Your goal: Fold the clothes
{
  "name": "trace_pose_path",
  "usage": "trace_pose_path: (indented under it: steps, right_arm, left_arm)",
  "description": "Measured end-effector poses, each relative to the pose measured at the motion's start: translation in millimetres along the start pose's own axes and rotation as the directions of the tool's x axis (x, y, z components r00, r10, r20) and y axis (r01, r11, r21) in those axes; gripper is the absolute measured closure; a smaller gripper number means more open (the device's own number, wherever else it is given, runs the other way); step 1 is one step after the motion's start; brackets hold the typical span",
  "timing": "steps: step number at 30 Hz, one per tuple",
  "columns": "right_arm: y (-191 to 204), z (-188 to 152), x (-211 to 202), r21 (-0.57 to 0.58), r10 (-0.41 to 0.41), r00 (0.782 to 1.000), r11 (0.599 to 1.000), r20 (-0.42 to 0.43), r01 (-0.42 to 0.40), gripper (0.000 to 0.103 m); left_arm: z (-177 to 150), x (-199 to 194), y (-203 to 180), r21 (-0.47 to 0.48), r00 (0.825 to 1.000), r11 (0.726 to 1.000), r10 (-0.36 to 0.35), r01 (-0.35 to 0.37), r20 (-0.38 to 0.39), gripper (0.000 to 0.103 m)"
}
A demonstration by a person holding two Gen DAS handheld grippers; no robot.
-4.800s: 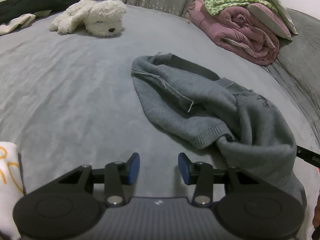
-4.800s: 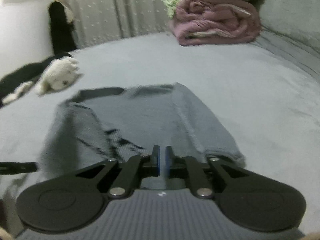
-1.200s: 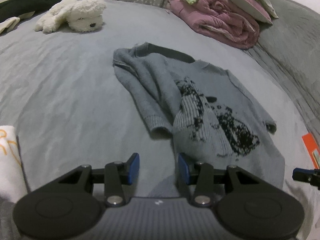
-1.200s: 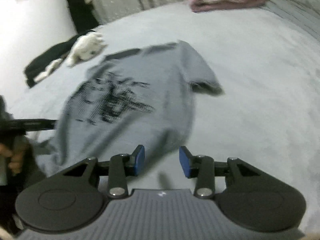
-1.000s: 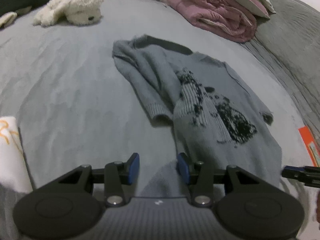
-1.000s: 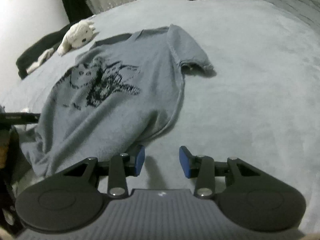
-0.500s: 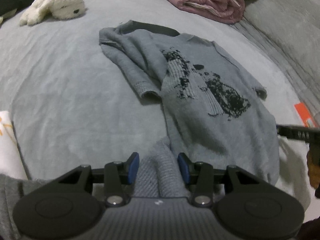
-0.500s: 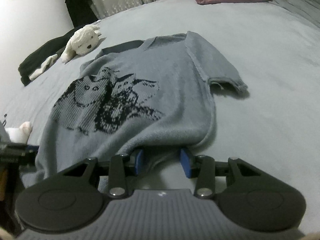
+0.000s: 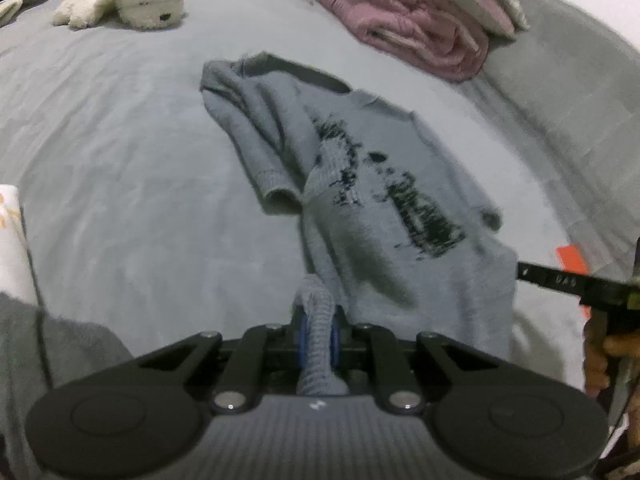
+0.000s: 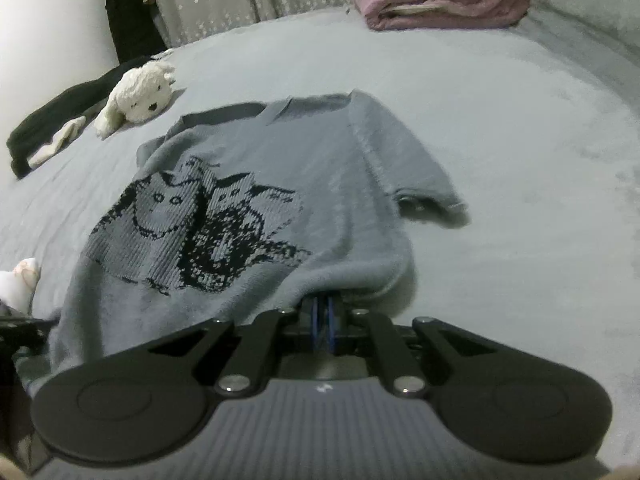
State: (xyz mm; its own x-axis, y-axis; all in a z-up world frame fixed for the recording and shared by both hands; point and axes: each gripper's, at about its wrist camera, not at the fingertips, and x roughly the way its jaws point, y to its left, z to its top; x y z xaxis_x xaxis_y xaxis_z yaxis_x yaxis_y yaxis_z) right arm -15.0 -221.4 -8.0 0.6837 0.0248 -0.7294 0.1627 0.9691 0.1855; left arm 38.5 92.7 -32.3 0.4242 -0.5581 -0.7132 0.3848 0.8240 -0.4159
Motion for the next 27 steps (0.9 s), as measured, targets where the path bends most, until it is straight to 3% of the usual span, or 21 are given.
trace_pose_path:
  steps: [7,13,18,22,27]
  right_arm:
    - [-21.5,0.6,-35.6,0.068,-0.032,0.997,0.997,0.077,0.026,0.098]
    - [-26.1,10.5,-51.2,0.131,-0.044,0.986,0.991,0.159,0.023,0.098]
    - [-24.8,24.4,-51.1,0.188,-0.057,0.971,0.982,0.231,0.013,0.098]
    - [-19.8,38.8,-31.2,0.219,-0.065,0.966,0.976,0.250,0.009,0.098]
    - [-7.8,52.7,4.8,0.205,-0.088,0.966,0.978,0.245,0.037,0.098]
  left_arm:
    - [-8.0,-38.7,-8.5,-0.021,0.993,0.997,-0.072,0.074,0.092,0.092]
    - [-7.4,-66.1,-12.7,-0.041,0.974,0.994,-0.091,0.102,0.210,0.093]
    - [-0.8,-68.9,-7.1,-0.107,0.955,0.993,-0.020,0.054,0.296,0.093]
    - [5.0,-55.4,-6.4,-0.142,0.943,0.985,0.139,-0.100,0.301,0.093]
    - [20.6,-37.6,7.0,-0.186,0.916,0.964,0.244,-0.192,0.319,0.093]
